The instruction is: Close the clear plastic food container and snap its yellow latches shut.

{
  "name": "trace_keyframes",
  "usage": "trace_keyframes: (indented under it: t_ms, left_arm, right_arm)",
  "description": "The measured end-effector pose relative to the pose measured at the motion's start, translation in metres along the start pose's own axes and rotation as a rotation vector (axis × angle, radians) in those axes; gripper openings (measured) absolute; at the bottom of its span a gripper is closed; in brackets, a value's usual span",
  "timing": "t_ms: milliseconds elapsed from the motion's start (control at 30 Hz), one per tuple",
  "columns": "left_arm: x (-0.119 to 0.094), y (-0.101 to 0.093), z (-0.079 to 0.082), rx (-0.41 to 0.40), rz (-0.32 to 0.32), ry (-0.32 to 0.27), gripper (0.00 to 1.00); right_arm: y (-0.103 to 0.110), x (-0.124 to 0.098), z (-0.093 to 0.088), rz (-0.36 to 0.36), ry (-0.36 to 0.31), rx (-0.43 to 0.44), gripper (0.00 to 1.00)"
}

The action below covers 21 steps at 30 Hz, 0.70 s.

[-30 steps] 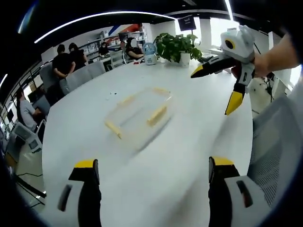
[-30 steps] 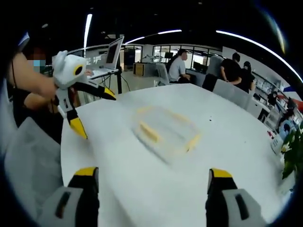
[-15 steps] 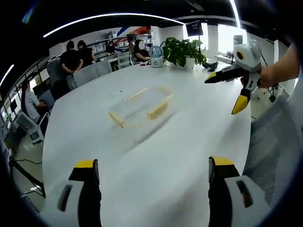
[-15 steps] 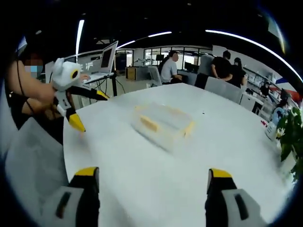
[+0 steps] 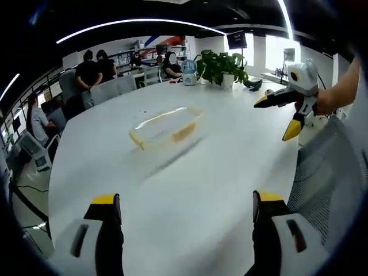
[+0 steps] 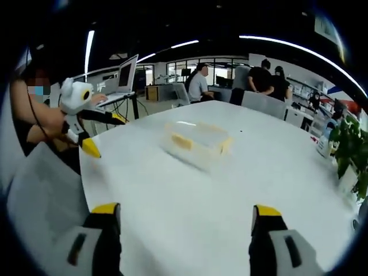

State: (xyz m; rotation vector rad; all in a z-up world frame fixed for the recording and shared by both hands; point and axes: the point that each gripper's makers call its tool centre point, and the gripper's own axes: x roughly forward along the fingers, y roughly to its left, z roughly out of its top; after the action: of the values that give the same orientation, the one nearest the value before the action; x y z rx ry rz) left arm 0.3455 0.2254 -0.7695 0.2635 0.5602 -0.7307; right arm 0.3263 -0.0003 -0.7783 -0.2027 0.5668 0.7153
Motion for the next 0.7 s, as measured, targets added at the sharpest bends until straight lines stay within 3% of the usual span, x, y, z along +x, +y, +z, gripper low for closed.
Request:
trace_keyframes:
  t_ms: [300, 700]
  left_arm:
    - [-0.008, -0.006, -0.013, -0.065, 0.021, -0.015, 0.92]
    - [-0.008, -0.014, -0.023, -0.088, 0.022, -0.014, 0.90]
  right_arm:
    - [0.003, -0.010, -0.008, -0.011, -0.005, 0.013, 0.93]
    - [0.002, -0.011, -0.007, -0.017, -0.012, 0.016, 0.93]
